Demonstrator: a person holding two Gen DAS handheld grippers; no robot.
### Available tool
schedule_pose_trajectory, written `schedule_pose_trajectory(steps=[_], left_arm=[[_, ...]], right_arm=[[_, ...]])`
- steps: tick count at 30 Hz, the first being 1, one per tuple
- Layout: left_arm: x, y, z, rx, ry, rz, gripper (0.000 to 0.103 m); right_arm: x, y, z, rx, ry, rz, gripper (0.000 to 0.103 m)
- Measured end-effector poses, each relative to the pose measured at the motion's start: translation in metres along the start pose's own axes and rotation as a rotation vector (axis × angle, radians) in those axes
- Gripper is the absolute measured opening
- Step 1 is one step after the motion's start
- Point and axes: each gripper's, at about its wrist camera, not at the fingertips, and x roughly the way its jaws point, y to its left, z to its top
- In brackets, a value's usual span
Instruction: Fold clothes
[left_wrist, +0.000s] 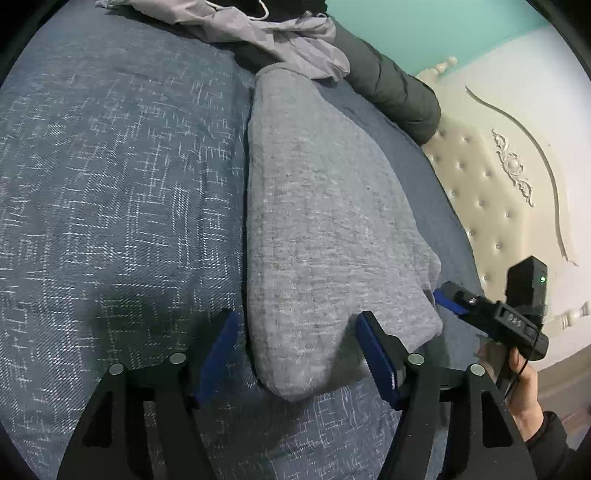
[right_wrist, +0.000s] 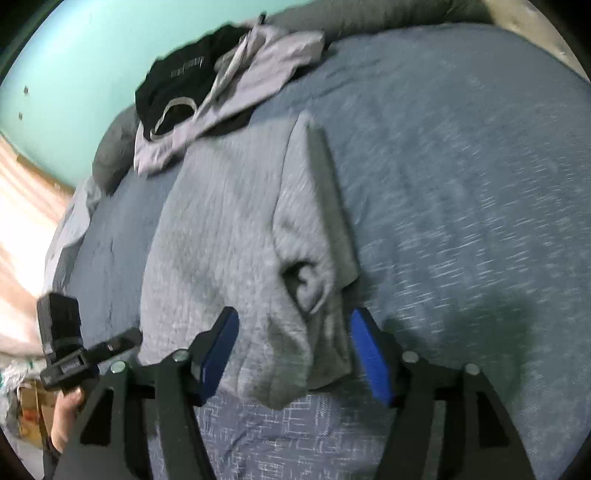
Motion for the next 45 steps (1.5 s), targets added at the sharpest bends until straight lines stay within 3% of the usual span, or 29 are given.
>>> schedule_pose_trajectory(steps=[5, 7, 16, 19, 26, 28, 30, 34, 41, 45], left_arm=[[0.009, 0.004, 0.0, -0.013, 0.016, -0.022, 0.078], [0.011, 0.005, 0.001, -0.023, 0.022, -0.034, 0.079], [0.027, -0.004, -0.002, -0.045, 0.067, -0.077, 0.079], [0.028, -0.002, -0.002, -0.066, 0.061, -0.096, 0.079], [0.032, -0.006, -0.003, -0.064, 0.023, -0.076, 0.079], [0.031, -0.008, -0.004, -0.064, 0.02, -0.068, 0.079], [0.03, -0.009, -0.003, -0.067, 0.015, -0.058, 0.078], [0.032, -0.018, 0.003, -0.05, 0.005, -0.029, 0.074], [0.033, -0.012, 0.001, -0.051, -0.008, -0.023, 0.074], [0.04, -0.02, -0.003, -0.047, -0.025, -0.013, 0.074]], right_arm=[[0.029, -0.005, 0.001, 0.03, 0.072, 0.02, 0.067], [0.031, -0.012, 0.0, 0.047, 0.079, 0.033, 0.072], [0.034, -0.014, 0.004, 0.025, 0.114, 0.086, 0.072], [0.037, -0.011, 0.006, 0.01, 0.129, 0.1, 0.065], [0.045, -0.004, 0.011, -0.015, 0.152, 0.129, 0.062], [0.044, 0.0, 0.012, -0.035, 0.153, 0.137, 0.047], [0.045, 0.008, 0.014, -0.069, 0.152, 0.126, 0.039], [0.05, 0.014, 0.018, -0.087, 0.157, 0.122, 0.039], [0.06, 0.008, 0.02, -0.043, 0.145, 0.164, 0.049], [0.056, 0.019, 0.019, -0.092, 0.123, 0.158, 0.033]])
